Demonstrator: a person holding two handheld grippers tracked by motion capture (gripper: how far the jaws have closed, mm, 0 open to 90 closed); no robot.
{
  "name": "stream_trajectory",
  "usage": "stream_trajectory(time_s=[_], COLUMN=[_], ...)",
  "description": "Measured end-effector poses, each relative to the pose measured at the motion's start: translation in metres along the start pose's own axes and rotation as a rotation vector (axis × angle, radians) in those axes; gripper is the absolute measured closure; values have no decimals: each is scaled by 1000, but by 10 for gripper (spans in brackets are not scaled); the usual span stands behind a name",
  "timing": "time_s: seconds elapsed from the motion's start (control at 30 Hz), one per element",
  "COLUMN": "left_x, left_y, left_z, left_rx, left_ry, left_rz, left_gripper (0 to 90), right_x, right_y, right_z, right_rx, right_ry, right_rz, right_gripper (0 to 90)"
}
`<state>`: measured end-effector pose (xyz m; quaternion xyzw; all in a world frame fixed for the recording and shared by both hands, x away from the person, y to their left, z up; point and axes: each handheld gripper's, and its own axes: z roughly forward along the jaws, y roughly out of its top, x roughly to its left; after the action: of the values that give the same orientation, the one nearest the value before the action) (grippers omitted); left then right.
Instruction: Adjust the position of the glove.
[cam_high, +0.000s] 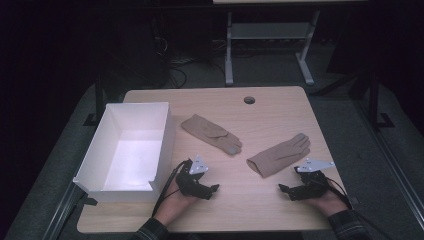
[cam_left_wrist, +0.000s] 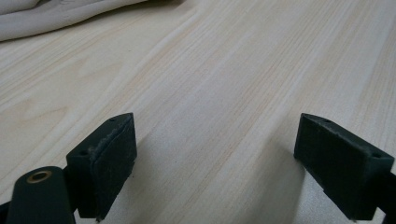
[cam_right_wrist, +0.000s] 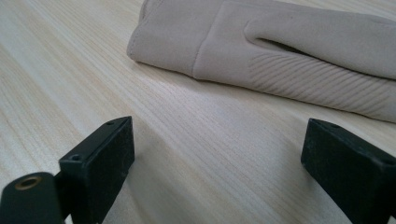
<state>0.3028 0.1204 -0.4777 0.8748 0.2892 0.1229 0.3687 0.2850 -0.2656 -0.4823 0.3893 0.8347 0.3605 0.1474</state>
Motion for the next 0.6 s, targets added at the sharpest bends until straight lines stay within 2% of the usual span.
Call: stream_trajectory(time_s=[0.2,0.3,0.37,0.43,0.47,0.5,0.53,0.6], left_x=[0,0,0,-1,-1,-1,-1,-1], left_y=[1,2,2,2,2,2,2,2], left_z=[1,2,2,2,2,2,2,2], left_rx=[2,1,1,1,0,1,0,-6], left_ry=[0,-3,-3,-2,-1,0,0,0], left_rz=[1,3,3,1,0,-1,-1,-4], left_gripper=[121,121,122,122,122,122,122,122], right_x=[0,-1,-2,-3,-4,-5,-5,-6], right_y=[0,1,3,6,10,13,13,22], right_z=[0,-2,-5,-8,-12,-13,-13,-16], right_rx=[-2,3,14,2,-4,-9,-9,-22], right_ry=[3,10,13,20,20,20,20,31], right_rz=[-5,-6,12,30,39,44,44,50], right_gripper=[102,170,276,377,491,561,561,735])
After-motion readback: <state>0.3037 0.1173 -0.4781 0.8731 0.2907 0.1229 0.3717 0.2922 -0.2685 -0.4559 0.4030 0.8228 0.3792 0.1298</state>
